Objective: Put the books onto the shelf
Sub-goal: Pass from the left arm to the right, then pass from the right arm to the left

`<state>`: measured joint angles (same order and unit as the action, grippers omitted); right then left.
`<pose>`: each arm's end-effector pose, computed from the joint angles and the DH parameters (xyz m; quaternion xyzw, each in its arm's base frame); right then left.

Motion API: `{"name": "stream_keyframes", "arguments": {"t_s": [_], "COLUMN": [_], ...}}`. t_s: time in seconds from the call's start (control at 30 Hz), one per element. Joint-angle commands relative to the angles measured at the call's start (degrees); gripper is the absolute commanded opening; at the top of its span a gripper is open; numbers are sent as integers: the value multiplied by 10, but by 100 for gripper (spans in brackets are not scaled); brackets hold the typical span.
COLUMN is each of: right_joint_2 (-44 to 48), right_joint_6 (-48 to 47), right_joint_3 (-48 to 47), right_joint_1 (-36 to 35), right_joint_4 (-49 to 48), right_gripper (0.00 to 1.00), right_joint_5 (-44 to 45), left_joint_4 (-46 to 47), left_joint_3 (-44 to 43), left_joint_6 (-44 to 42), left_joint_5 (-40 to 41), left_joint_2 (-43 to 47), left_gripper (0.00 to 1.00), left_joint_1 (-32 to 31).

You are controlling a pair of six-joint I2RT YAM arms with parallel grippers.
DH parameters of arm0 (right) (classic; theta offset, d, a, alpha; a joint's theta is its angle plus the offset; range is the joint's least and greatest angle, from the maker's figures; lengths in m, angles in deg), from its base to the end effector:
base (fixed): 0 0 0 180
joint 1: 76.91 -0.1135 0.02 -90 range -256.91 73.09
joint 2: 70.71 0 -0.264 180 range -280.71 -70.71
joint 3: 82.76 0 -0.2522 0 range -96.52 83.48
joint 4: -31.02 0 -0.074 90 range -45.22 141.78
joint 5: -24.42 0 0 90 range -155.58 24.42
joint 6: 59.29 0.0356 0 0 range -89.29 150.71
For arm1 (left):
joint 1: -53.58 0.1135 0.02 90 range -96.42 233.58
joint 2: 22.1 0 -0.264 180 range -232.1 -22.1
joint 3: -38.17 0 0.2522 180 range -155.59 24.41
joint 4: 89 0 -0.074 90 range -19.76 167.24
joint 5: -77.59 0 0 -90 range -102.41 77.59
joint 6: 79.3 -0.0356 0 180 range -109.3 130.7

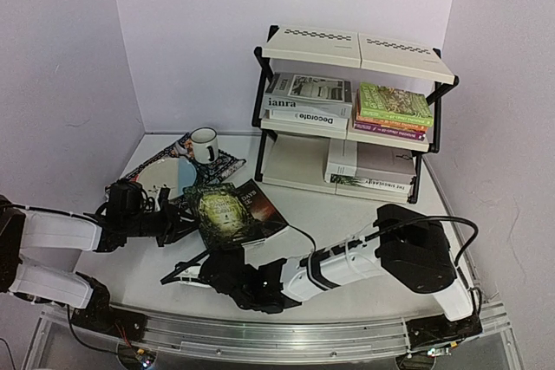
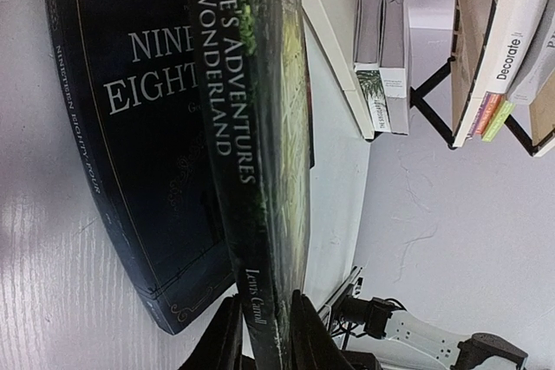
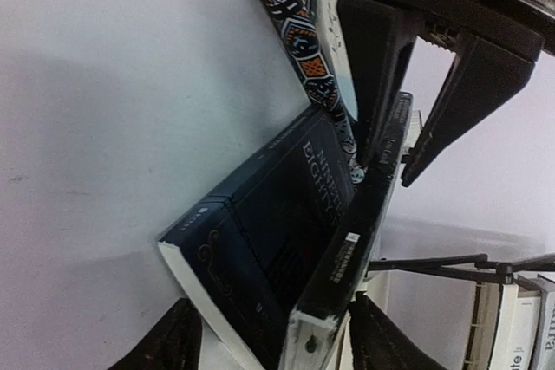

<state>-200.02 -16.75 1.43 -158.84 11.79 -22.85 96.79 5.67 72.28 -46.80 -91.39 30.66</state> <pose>0.0934 0.4863 0.1539 -0.5691 0.5164 -0.1053 0.6312 0.1922 -0.1031 0.1562 -0.1379 0.8328 -0.5067 0.1752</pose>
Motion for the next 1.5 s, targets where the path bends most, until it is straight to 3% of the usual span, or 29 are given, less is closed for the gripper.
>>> {"name": "stream_keyframes", "arguments": {"t_s": [0.0, 0.07, 0.27, 0.5, 0.7, 0.8, 0.9, 0.93, 1.23, 1.47], "right_joint_2": [-34, -37, -1, 86, 193, 247, 311, 332, 499, 571], "right_joint_6": [-73, -86, -103, -119, -125, -100, -33, -3, 104, 138], "right_joint_3": [-37, -36, -1, 75, 153, 175, 185, 187, 162, 121], "right_joint_1": [2, 2, 2, 2, 2, 3, 8, 12, 29, 43], "right_joint_4": [-99, -125, -171, -188, -173, -106, 15, 48, 290, 398], "right_gripper": [46, 39, 0, 0, 0, 0, 0, 0, 0, 0], "right_joint_5": [63, 74, 89, 92, 100, 102, 84, 74, -66, -163], "left_joint_4": [49, 49, 49, 39, -39, -162, -257, -267, -265, -243], "left_joint_3": [-28, -26, -23, -28, -76, -146, -212, -225, -267, -270], "left_joint_6": [3, 4, 6, -15, -78, -160, -248, -270, -487, -761], "left_joint_5": [-18, -18, -18, -22, -42, -16, 3, 1, 30, -69], "left_joint_2": [11, 14, 31, 75, 103, 118, 129, 135, 201, 204], "left_gripper": [20, 20, 24, 55, 69, 76, 97, 99, 100, 100], "left_joint_1": [-1, -1, -1, 0, 1, 0, 0, 0, -5, -80]}}
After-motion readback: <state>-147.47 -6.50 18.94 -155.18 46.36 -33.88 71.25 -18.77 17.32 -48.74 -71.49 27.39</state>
